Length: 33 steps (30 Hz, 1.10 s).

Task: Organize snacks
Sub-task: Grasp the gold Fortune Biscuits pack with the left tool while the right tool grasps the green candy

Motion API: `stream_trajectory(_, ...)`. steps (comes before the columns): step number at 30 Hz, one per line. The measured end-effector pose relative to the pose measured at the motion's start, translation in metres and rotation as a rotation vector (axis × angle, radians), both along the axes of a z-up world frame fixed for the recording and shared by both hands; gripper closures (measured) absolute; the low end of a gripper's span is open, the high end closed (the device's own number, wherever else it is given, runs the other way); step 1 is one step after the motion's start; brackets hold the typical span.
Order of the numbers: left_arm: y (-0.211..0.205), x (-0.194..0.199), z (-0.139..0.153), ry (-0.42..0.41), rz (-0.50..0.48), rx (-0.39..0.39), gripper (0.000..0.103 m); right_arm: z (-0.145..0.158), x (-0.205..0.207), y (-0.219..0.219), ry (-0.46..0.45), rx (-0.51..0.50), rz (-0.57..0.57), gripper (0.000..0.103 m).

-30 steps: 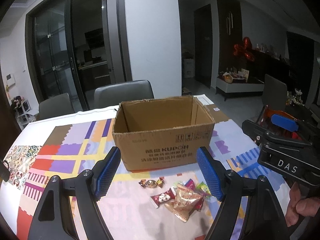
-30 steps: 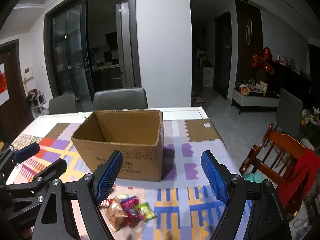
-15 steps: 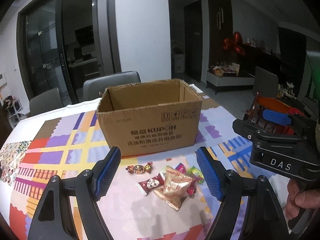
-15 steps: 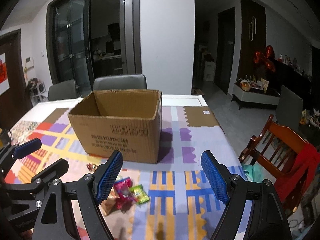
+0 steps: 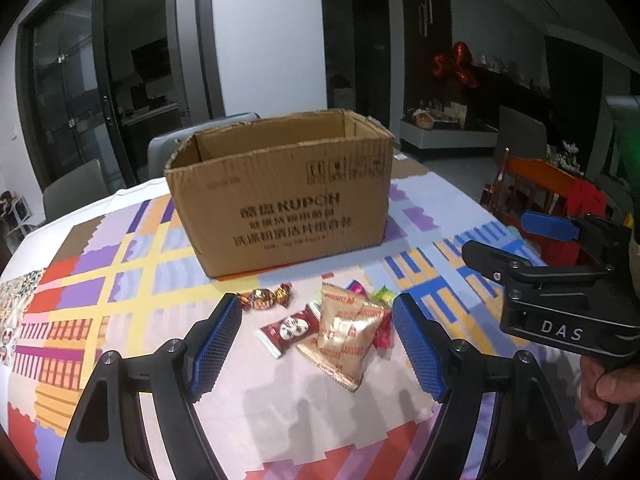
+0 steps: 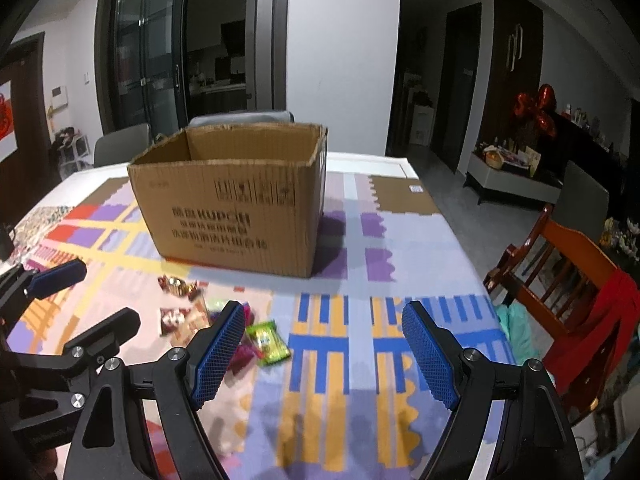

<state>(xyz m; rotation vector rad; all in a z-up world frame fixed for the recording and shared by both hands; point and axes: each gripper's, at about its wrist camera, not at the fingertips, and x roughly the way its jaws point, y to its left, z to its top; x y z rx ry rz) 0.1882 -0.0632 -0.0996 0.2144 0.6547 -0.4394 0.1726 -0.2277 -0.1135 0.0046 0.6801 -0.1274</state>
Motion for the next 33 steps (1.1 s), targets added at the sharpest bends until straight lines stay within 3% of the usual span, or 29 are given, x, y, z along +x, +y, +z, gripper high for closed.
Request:
stream_trajectory(12, -0.007, 0.003, -0.034, 0.032, -0.054, 0.048, 0.031, -0.04, 0.002, -0.001, 0.078, 0.009, 0.017, 0.022)
stream_trajectory(33, -0.016, 0.021, -0.071, 0.093, -0.106, 0.085, 0.036, -0.078, 0.022, 0.006, 0.169, 0.007, 0.087, 0.022)
